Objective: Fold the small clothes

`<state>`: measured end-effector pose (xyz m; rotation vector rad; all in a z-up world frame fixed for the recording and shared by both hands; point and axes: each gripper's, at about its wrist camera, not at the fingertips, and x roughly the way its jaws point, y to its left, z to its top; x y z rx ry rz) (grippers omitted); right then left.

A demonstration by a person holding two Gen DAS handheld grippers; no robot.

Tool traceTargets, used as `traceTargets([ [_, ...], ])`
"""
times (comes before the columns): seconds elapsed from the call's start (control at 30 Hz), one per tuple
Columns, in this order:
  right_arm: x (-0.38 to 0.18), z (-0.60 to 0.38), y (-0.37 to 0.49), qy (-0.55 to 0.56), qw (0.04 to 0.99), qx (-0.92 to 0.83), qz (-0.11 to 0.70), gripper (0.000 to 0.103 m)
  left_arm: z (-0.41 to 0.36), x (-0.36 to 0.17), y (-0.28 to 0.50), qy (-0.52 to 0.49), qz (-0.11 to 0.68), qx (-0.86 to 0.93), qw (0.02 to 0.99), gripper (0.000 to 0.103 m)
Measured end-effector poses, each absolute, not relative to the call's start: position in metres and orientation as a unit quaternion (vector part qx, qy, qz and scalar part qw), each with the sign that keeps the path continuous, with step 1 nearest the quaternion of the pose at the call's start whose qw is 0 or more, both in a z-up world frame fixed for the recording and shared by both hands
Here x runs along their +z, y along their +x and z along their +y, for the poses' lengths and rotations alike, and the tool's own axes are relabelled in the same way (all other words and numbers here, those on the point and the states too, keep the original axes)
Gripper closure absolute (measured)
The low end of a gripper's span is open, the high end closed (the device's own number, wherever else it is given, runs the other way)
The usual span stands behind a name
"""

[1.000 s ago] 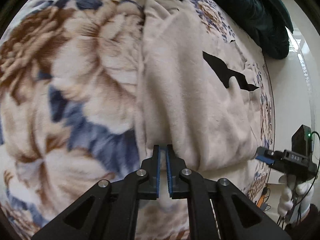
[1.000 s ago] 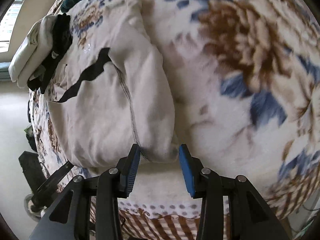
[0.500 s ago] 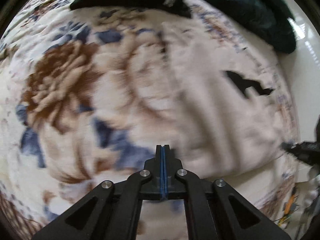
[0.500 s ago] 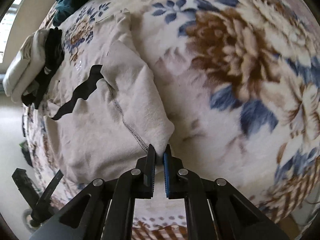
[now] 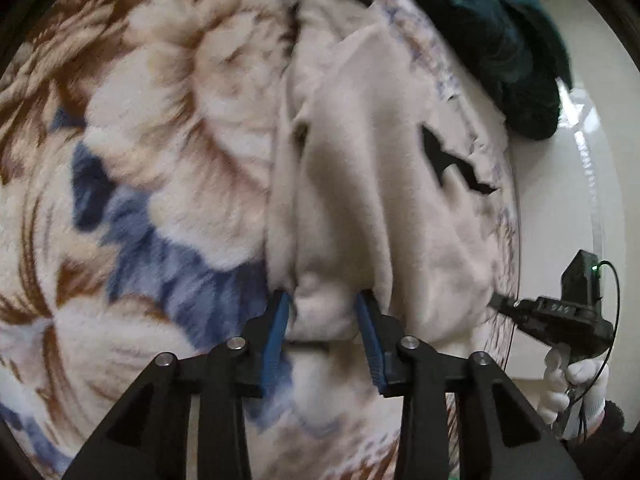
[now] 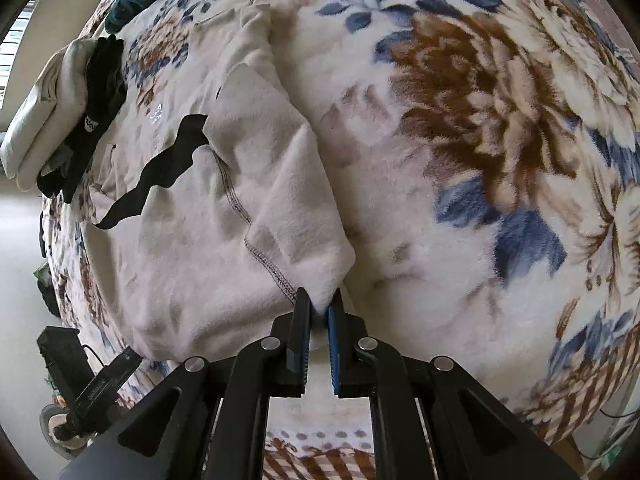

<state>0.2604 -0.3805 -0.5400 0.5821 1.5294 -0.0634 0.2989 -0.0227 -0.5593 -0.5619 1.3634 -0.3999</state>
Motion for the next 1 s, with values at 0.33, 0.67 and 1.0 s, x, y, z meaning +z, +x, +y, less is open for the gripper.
traceTargets([
  [0.33,-0.529,-0.386,0.256,0.256,0.696,-0.061,0.668,0.096,-0.016,-0.544,0.29,-0.122,0.62,-0.151,0.76,0.099],
  [0.67,-0.532,-0.384,0.264,0.228,0.671,-0.038,0.704,0.069,-0.011,-0.525,0.305,-0.115,0.638,-0.182,0.739,0.09],
  [1.0,-0.501,-0.324,0.334,0.135,0.741,0.054,0.656,0.058,-0.026,-0.501,0.35,-0.131,0.605,-0.158,0.77,0.081],
])
